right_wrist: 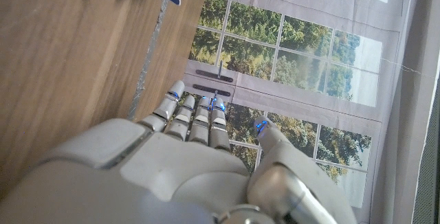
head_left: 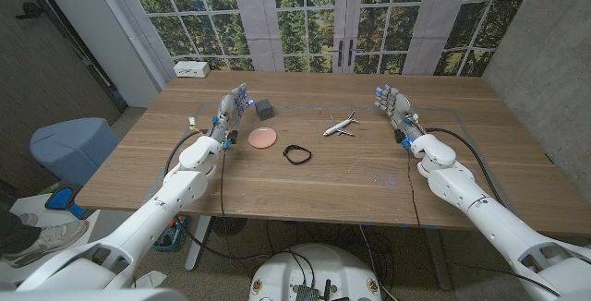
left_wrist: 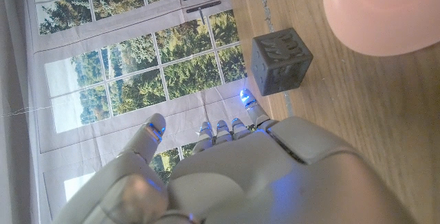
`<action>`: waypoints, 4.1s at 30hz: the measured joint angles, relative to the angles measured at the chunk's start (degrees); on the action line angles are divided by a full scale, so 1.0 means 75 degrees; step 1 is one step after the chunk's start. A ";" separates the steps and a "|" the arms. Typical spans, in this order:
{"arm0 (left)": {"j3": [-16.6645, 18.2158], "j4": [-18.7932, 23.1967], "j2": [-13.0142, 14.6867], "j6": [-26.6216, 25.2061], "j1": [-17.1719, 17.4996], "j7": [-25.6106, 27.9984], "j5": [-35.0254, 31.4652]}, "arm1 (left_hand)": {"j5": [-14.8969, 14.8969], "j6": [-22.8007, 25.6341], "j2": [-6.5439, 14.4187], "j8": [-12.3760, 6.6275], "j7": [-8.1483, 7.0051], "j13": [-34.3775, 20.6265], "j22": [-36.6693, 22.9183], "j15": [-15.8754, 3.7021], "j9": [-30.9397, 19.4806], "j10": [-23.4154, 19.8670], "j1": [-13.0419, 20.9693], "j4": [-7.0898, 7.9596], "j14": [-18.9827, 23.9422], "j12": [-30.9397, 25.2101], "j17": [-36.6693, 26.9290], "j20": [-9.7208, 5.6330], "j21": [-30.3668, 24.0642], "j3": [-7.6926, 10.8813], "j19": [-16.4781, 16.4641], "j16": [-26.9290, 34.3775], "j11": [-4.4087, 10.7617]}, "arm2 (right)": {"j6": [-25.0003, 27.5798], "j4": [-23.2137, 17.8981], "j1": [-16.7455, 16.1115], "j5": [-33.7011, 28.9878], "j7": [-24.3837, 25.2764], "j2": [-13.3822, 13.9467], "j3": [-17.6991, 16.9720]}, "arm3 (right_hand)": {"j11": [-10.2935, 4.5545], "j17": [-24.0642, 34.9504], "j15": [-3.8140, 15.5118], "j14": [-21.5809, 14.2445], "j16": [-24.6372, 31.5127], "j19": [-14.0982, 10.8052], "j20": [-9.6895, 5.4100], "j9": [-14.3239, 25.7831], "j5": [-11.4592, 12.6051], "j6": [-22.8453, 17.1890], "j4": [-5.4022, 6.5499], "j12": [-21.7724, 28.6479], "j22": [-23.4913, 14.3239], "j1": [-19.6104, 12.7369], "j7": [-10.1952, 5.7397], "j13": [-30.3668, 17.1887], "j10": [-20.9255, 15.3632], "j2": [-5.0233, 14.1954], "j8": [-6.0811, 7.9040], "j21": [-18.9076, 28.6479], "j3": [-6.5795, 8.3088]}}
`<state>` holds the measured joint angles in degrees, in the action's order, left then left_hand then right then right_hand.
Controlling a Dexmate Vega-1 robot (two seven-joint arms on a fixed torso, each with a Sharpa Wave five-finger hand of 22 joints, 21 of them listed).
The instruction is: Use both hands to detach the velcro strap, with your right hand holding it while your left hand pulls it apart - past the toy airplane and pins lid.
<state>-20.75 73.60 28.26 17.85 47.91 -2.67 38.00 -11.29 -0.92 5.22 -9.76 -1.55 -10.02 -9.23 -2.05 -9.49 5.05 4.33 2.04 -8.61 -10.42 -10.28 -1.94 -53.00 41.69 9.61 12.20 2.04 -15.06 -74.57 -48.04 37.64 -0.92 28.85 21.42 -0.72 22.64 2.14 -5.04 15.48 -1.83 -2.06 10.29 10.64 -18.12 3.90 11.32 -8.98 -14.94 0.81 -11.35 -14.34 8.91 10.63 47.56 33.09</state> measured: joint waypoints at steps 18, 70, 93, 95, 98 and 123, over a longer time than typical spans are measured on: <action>0.0071 0.0024 -0.0051 0.0299 0.0093 -0.0036 0.0064 | 0.0000 0.0000 0.0000 -0.0029 0.0001 0.0001 0.0002 0.0000 0.0001 -0.0001 0.0000 -0.0032 0.0000 -0.0033 0.0001 0.0000 -0.0066 0.0030 0.0000 0.0000 0.0000 | 0.0110 -0.0377 -0.0209 -0.0376 0.0699 -0.0015 0.0083 | 0.0190 -0.0129 -0.0053 -0.0272 0.0116 -0.0232 -0.0005 -0.0001 -0.0064 -0.0163 -0.0404 0.0076 -0.0033 -0.0112 0.0163 0.0001 -0.0190 -0.0010 0.0035 -0.0107 -0.0073; 0.0006 0.0210 0.0108 0.0341 0.0137 -0.0371 0.0065 | 0.0000 0.0208 -0.0001 -0.0057 0.0015 0.0003 0.0004 0.0000 -0.0035 -0.0139 0.0000 -0.0184 0.0221 -0.0059 0.0019 0.0001 0.0172 -0.0013 -0.0001 -0.0045 0.0000 | 0.3367 -0.4175 -0.1381 -0.4098 0.3496 0.1336 0.0833 | 0.0126 -0.0233 0.0041 -0.0997 0.0508 -0.1069 0.0601 0.0033 0.0128 -0.0819 -0.1787 0.0198 -0.0104 -0.1349 0.0025 -0.0107 -0.0883 0.0020 0.0166 -0.0366 -0.0013; 0.0030 0.0495 0.0189 0.0323 0.0342 -0.0332 0.0080 | 0.0000 0.0207 0.0020 -0.0057 0.0015 0.0003 0.0005 0.0001 -0.0034 -0.0139 -0.0021 -0.0203 0.0221 -0.0059 0.0019 0.0001 0.0234 0.0007 -0.0001 -0.0044 0.0000 | 0.4551 -0.5082 -0.1365 -0.5485 0.3468 0.1613 0.1384 | 0.0123 -0.0145 0.0041 -0.0996 0.0622 -0.1241 0.0308 0.0070 0.0213 -0.1022 -0.1819 0.0252 -0.0138 -0.1669 0.0014 -0.0165 -0.1051 -0.0020 0.0196 -0.0408 -0.0029; 0.0036 0.0504 0.0193 0.0323 0.0351 -0.0332 0.0082 | 0.0000 0.0207 0.0020 -0.0057 0.0015 0.0004 0.0005 0.0001 -0.0034 -0.0139 -0.0021 -0.0203 0.0221 -0.0059 0.0019 0.0000 0.0234 0.0007 -0.0001 -0.0044 0.0000 | 0.4642 -0.5112 -0.1345 -0.5657 0.3453 0.1613 0.1444 | 0.0075 -0.0127 0.0041 -0.0996 0.0622 -0.1325 0.0227 0.0070 0.0232 -0.1035 -0.1819 0.0288 -0.0138 -0.1673 0.0023 -0.0176 -0.1114 -0.0019 0.0196 -0.0408 -0.0029; 0.0040 0.0513 0.0196 0.0323 0.0361 -0.0332 0.0082 | 0.0000 0.0207 0.0020 -0.0057 0.0015 0.0003 0.0005 0.0001 -0.0033 -0.0139 -0.0021 -0.0202 0.0221 -0.0059 0.0019 0.0000 0.0290 0.0007 -0.0001 -0.0088 0.0000 | 0.4752 -0.5112 -0.1345 -0.5909 0.3425 0.1613 0.1444 | 0.0096 -0.0126 0.0012 -0.1024 0.0681 -0.1416 0.0025 0.0070 0.0232 -0.1120 -0.1849 0.0300 -0.0134 -0.1822 0.0055 -0.0177 -0.1187 -0.0050 0.0196 -0.0408 -0.0059; 0.0095 0.0617 0.0237 0.0454 0.0488 -0.0365 0.0137 | 0.0000 0.0206 0.0020 -0.0057 0.0015 0.0004 0.0005 0.0042 -0.0033 -0.0138 -0.0021 -0.0202 0.0262 -0.0059 0.0018 0.0001 0.0400 0.0007 -0.0001 -0.0088 0.0000 | 0.5563 -0.5371 -0.0805 -0.7640 0.2948 0.1435 0.2616 | -0.0054 -0.0057 0.0056 -0.1311 0.0912 -0.1708 0.0234 0.0069 0.0277 -0.1433 -0.1921 0.0385 -0.0138 -0.2485 -0.0152 -0.0213 -0.1420 -0.0231 0.0224 -0.0407 -0.0113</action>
<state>-20.04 78.22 30.03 21.26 51.57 -5.40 39.02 -11.29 0.62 5.37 -10.19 -1.44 -10.00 -9.19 -1.74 -9.74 4.01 4.17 0.53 -6.64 -10.87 -10.15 -1.94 -50.00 41.74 9.60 11.54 2.04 26.66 -114.85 -54.08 -19.66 21.18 39.61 41.03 -1.13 22.21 2.56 -14.87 22.32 -14.64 -0.31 10.80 12.72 -28.87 -10.51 14.20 -10.01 -33.58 -0.33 -12.94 -24.99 7.18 12.30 44.50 32.25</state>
